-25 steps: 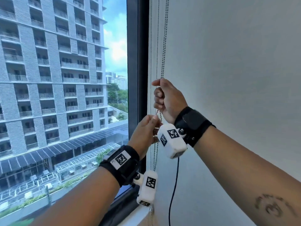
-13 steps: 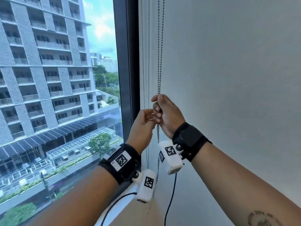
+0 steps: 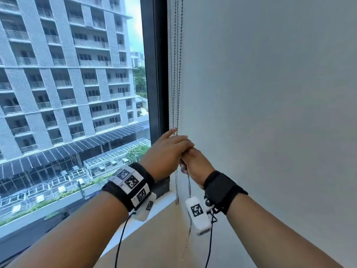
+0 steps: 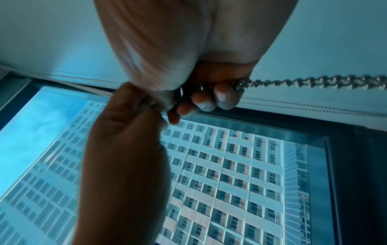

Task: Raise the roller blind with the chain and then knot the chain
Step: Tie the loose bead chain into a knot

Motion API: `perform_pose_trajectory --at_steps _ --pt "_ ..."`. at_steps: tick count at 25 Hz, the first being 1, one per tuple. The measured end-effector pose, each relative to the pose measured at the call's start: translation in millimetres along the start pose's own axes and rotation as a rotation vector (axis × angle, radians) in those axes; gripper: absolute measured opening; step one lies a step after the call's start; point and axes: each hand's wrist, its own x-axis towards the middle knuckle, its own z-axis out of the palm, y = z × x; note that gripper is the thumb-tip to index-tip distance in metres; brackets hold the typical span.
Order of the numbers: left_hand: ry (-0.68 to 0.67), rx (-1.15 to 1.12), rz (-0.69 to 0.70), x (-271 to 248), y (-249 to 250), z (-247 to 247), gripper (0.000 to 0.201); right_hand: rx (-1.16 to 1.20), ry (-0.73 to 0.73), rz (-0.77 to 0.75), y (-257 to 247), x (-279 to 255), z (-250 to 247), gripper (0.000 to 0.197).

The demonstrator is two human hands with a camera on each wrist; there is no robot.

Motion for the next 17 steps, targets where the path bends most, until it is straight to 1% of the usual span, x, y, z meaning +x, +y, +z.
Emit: perform_pose_trajectory --at_steps 1,3,5,7,8,9,11,12,13,14,15,16,17 --pt "-0.005 0.007 -0.031 -1.8 -0.3 -1.5 0.046 -0.012 -0.034 -0.016 -3.3 -2.9 -5.5 0.021" --pt "0.027 -0.040 -0.129 -5.7 1.5 -7.2 0.044 -0.086 -0.074 -0.067 -13.4 -6.6 -18.3 0.029" --pt "0.084 -0.155 -0.265 -11.4 5.9 -12.5 0.035 -0.155 -0.103 -0.116 -28.5 -12.1 -30.6 0.027" --pt "0.213 -0.267 -0.444 -17.6 15.0 -18.8 0.017 -0.181 -0.149 -0.152 -48.2 -19.2 -40.5 0.023" --pt "0.329 -0.358 -0.539 -20.1 18.8 -21.0 0.013 -0.167 -0.167 -0.167 -58.0 -24.1 -43.1 0.022" --pt "0.466 -0.489 -0.634 -21.0 21.4 -23.6 0.015 -0.127 -0.186 -0.181 -68.1 -28.1 -44.2 0.020" --pt "0.718 -0.885 -0.790 -20.3 21.8 -30.7 0.015 -0.004 -0.210 -0.197 -87.6 -30.0 -41.9 0.019" --pt "0.815 -1.118 -0.849 -18.3 22.2 -34.7 0.014 0.039 -0.214 -0.207 -96.3 -27.4 -39.1 0.019" --pt "0.884 -1.359 -0.900 -16.2 22.5 -36.9 0.013 0.048 -0.209 -0.224 -103.0 -22.7 -36.3 0.019" --pt "0.918 -1.580 -0.946 -13.5 21.5 -40.2 0.012 0.029 -0.190 -0.247 -108.6 -15.7 -31.6 0.020" --pt "0.904 -1.752 -1.000 -11.3 18.9 -43.6 0.011 -0.009 -0.154 -0.267 -112.1 -7.4 -26.5 0.019" --pt "0.844 -1.869 -1.056 -8.5 16.8 -46.0 0.008 -0.058 -0.100 -0.279 -114.8 0.9 -21.7 0.018" --pt "0.753 -1.943 -1.110 -6.8 14.2 -46.6 0.004 -0.112 -0.037 -0.287 -116.1 8.3 -18.1 0.018"
